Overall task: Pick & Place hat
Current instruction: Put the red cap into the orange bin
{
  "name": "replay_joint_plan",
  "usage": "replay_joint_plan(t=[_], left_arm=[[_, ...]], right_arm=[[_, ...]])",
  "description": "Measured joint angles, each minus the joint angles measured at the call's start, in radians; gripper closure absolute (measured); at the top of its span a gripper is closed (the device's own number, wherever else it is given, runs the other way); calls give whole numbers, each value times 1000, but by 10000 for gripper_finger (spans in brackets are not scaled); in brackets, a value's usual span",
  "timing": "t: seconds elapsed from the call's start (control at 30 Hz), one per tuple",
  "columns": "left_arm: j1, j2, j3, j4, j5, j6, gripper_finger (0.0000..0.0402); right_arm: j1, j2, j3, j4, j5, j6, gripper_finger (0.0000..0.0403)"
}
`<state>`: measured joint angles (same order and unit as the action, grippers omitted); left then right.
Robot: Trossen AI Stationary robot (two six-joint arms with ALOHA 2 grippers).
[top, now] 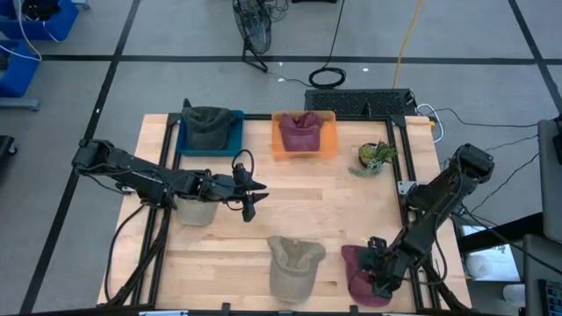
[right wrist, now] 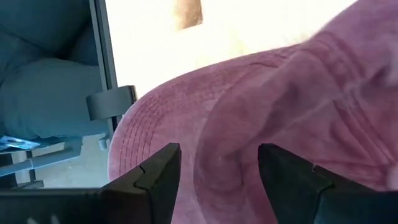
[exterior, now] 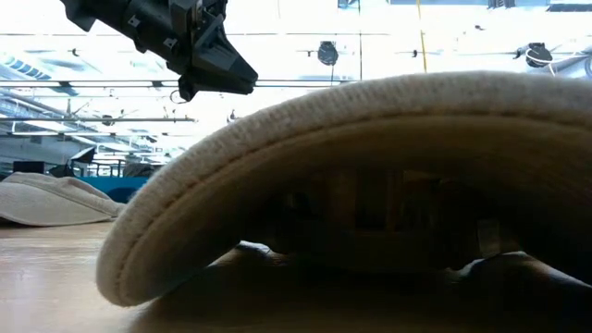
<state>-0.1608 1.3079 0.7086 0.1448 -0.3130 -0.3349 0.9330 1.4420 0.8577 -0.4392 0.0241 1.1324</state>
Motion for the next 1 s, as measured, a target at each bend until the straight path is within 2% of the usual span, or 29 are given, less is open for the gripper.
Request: replay_joint_plan(t=[0.27, 0.73, 1.0], left_arm=[[0, 0, 0, 0, -1, -5, 277], [0, 0, 0, 1, -3, -9, 277], [0, 0, 0, 31, -3, -11, 277]], right_arm=[[5, 28, 0, -17, 0, 16, 223], [5, 28, 0, -12, 2, 11, 286], [5, 28, 0, 12, 2, -7, 304]])
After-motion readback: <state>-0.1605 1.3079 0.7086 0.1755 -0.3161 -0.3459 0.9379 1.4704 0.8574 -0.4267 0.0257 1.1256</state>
